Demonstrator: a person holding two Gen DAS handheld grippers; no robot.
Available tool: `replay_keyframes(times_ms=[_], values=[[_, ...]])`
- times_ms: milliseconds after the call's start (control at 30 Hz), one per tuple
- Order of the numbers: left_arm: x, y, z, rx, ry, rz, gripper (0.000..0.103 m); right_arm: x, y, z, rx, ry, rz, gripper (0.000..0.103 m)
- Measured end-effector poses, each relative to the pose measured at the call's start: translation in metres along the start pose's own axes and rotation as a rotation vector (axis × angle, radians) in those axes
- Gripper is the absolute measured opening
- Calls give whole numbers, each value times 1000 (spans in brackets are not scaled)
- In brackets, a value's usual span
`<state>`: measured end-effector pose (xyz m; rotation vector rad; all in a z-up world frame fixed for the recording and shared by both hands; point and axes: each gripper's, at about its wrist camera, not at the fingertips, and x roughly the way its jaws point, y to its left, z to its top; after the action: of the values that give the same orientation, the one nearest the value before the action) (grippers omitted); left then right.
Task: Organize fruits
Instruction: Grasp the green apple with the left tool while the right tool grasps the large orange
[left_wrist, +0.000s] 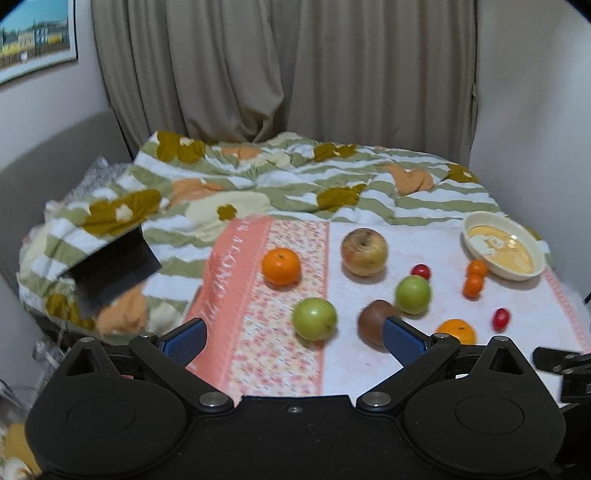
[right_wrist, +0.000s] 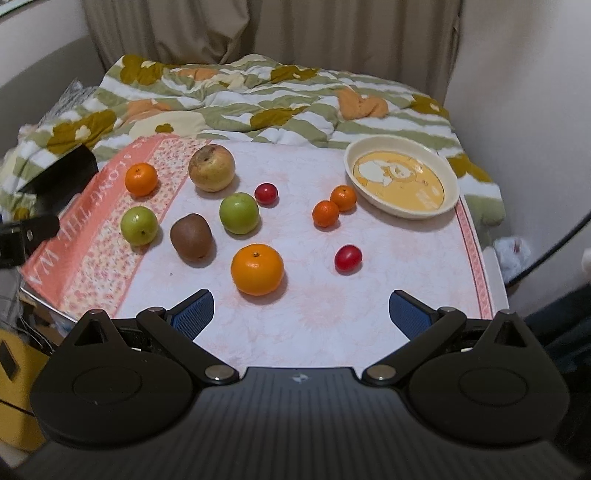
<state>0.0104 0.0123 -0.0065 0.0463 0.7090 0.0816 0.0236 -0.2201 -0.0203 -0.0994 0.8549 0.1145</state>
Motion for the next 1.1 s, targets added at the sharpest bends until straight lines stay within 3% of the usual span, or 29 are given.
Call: replay_keyframes(times_ms=[300,667,1000,1100], values=[[60,10,-14,150,18,-66,102,44,6,-7,-11,-28,39,103],[125,14,-13,228,46,-183,101,95,16,-13,58,-35,13,103],[164,5,-16,284,92,-214,82,126,20,-17,103,-30,12,103],[170,3,-15,287,100,-235,71,132,20,-17,104,-25,26,103]])
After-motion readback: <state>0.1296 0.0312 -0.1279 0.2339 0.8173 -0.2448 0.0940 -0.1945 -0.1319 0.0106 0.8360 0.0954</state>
